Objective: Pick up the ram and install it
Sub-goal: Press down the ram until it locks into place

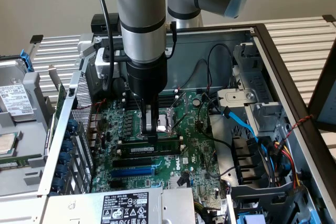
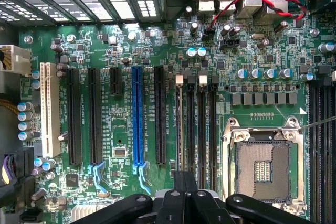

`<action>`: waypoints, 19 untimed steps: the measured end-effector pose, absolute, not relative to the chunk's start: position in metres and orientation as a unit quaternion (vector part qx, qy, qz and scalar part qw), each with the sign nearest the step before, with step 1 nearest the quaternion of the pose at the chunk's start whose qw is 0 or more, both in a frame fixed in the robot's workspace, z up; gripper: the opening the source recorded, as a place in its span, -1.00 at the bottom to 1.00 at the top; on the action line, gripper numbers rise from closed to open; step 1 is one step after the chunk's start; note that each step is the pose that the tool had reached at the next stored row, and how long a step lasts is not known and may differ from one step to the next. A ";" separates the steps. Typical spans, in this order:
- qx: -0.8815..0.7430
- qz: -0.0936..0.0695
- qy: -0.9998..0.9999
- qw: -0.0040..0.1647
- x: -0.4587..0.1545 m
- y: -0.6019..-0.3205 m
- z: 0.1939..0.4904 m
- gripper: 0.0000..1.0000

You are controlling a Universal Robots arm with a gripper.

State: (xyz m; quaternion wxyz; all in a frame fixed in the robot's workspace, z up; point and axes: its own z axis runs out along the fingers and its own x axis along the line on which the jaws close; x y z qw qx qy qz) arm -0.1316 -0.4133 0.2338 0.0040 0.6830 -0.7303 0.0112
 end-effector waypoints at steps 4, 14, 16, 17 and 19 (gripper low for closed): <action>0.683 0.011 -0.730 0.004 -0.132 -0.413 0.233 -0.79; 0.683 0.011 -0.730 0.004 -0.132 -0.414 0.232 -0.79; 0.683 0.011 -0.730 0.004 -0.131 -0.414 0.231 -0.79; 0.683 0.011 -0.730 0.004 -0.131 -0.414 0.231 -0.79; 0.683 0.011 -0.730 0.004 -0.132 -0.414 0.231 -0.79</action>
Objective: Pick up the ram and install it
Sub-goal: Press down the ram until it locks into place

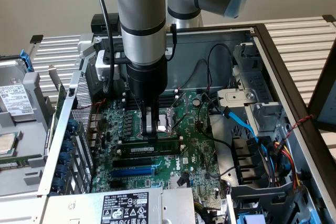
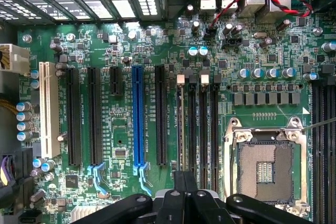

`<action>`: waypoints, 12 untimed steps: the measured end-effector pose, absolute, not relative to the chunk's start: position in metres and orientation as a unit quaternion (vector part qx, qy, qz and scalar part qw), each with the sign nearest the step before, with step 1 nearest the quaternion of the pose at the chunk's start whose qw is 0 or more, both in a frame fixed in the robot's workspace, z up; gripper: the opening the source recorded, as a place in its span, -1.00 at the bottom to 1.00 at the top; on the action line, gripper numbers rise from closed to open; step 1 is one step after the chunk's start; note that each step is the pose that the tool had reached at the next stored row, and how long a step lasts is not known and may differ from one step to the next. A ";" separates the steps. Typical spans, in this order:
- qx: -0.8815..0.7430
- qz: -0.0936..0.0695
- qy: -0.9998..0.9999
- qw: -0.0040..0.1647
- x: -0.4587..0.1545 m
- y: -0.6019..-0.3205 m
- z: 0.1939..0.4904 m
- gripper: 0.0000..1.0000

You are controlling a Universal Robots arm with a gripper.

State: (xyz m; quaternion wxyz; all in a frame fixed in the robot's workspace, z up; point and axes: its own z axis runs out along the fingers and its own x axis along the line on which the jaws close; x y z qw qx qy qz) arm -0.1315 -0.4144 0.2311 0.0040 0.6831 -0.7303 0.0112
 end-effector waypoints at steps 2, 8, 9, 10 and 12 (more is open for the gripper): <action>0.683 0.011 -0.730 0.004 -0.132 -0.414 0.231 -0.79; 0.683 0.011 -0.730 0.004 -0.132 -0.415 0.230 -0.79; 0.683 0.011 -0.730 0.004 -0.132 -0.414 0.230 -0.79; 0.683 0.011 -0.730 0.004 -0.132 -0.415 0.230 -0.79; 0.683 0.011 -0.730 0.004 -0.132 -0.415 0.230 -0.79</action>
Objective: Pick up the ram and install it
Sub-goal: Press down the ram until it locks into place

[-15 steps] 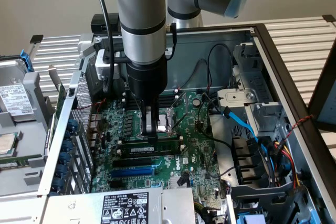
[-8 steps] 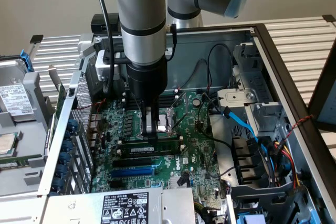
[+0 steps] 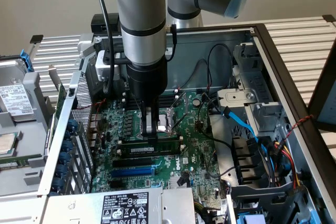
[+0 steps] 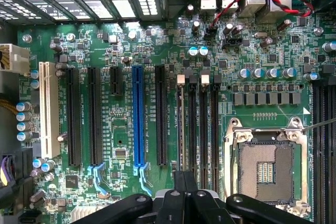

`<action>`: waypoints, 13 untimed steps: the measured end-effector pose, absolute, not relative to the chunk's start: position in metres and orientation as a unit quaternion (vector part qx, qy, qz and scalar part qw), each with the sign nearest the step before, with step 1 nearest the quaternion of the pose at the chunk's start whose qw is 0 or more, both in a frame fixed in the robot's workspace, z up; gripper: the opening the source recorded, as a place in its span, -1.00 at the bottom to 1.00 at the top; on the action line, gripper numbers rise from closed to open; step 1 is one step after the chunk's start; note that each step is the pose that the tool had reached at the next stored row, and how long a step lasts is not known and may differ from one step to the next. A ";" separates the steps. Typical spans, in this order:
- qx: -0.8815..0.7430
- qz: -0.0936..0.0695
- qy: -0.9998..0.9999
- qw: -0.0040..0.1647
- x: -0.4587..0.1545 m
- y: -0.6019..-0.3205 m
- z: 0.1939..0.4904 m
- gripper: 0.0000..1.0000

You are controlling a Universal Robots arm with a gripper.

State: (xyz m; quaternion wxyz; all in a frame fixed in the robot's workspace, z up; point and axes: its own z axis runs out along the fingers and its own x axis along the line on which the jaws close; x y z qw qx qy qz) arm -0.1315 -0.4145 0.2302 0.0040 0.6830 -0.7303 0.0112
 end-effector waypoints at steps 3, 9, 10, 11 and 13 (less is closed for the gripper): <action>0.683 0.011 -0.730 0.004 -0.132 -0.415 0.230 -0.79; 0.683 0.011 -0.730 0.004 -0.131 -0.415 0.230 -0.79; 0.683 0.011 -0.730 0.004 -0.131 -0.415 0.230 -0.79; 0.683 0.011 -0.730 0.004 -0.131 -0.415 0.230 -0.79; 0.683 0.011 -0.730 0.004 -0.132 -0.415 0.230 -0.79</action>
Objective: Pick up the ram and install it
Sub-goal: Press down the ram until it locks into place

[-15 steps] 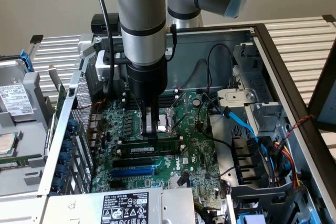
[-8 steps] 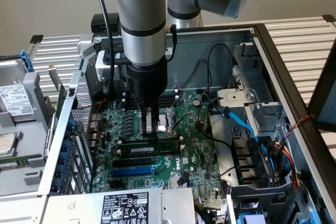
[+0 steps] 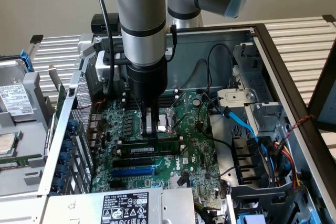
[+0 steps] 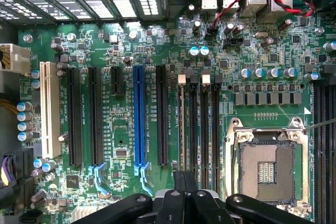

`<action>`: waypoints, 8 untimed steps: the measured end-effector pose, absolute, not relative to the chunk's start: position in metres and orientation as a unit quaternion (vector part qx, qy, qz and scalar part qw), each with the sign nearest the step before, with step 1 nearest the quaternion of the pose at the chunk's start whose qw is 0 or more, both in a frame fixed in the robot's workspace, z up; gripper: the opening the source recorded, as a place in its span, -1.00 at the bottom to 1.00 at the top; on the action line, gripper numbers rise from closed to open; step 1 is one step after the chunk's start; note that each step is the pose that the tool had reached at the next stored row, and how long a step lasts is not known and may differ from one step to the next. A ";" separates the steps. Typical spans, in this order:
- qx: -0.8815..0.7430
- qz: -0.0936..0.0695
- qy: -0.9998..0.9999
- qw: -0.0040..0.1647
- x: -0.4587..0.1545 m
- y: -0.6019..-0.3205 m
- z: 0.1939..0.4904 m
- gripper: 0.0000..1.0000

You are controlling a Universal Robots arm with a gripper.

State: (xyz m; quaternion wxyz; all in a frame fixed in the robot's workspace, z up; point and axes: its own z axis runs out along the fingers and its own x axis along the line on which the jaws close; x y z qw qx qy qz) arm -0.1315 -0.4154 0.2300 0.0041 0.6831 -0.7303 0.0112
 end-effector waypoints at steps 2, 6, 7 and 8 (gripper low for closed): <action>0.683 0.011 -0.730 0.005 -0.132 -0.416 0.228 -0.79; 0.683 0.011 -0.730 0.005 -0.132 -0.415 0.224 -0.79; 0.683 0.011 -0.730 0.004 -0.132 -0.415 0.223 -0.79; 0.683 0.011 -0.730 0.005 -0.131 -0.415 0.222 -0.79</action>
